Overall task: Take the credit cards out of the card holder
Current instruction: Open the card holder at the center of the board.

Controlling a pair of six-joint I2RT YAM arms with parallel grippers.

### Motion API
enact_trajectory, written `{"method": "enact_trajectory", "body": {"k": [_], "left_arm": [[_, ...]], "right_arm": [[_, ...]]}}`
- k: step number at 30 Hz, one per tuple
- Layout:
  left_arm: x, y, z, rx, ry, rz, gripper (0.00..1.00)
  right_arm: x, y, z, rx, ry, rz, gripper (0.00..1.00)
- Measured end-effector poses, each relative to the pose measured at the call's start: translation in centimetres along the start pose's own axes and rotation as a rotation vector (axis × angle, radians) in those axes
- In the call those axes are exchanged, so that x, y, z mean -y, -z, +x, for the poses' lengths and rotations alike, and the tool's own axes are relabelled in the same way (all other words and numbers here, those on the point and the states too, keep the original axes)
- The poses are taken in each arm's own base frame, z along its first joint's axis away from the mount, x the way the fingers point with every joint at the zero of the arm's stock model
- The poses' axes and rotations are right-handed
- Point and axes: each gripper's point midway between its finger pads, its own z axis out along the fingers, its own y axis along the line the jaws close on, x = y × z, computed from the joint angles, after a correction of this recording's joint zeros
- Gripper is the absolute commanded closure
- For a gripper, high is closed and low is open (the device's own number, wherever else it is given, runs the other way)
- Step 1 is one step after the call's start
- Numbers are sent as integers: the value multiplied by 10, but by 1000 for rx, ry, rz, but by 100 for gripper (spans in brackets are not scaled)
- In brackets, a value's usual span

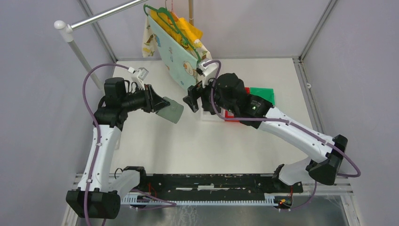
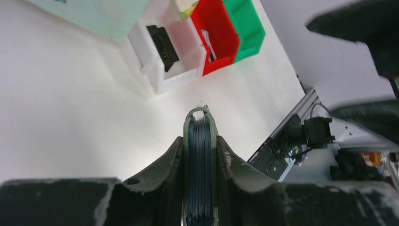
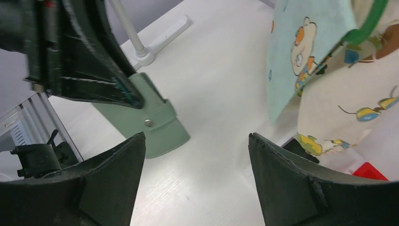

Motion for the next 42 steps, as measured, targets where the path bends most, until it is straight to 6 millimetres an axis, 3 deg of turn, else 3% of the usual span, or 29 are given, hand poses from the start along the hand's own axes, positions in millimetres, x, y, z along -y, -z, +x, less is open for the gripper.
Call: {"method": "enact_trajectory", "body": {"k": [6,10,17,25,33,38,42], "left_arm": [[-18,-5,1,26,120,-94,98],[-16,-6,-3,43,162,-91,98],[-14,-6,-4,46,194,-89,98],[-11,-6,-3,39,222,-77,98],[-14,-10,3,7,272,-67,98],[-18,-11,1,6,289,-74,98],[-17,-10,-4,15,281,-73,98]], "right_arm": [[-50,-9,9,19,61,0,22],[-62,-27,25,-15,105,9,30],[-67,-53,54,-74,186,69,44],[-56,-53,49,-51,230,160,56],[-48,-58,47,-33,273,218,55],[-57,-58,51,-38,311,199,44],[-63,-58,50,-30,320,185,43]]}}
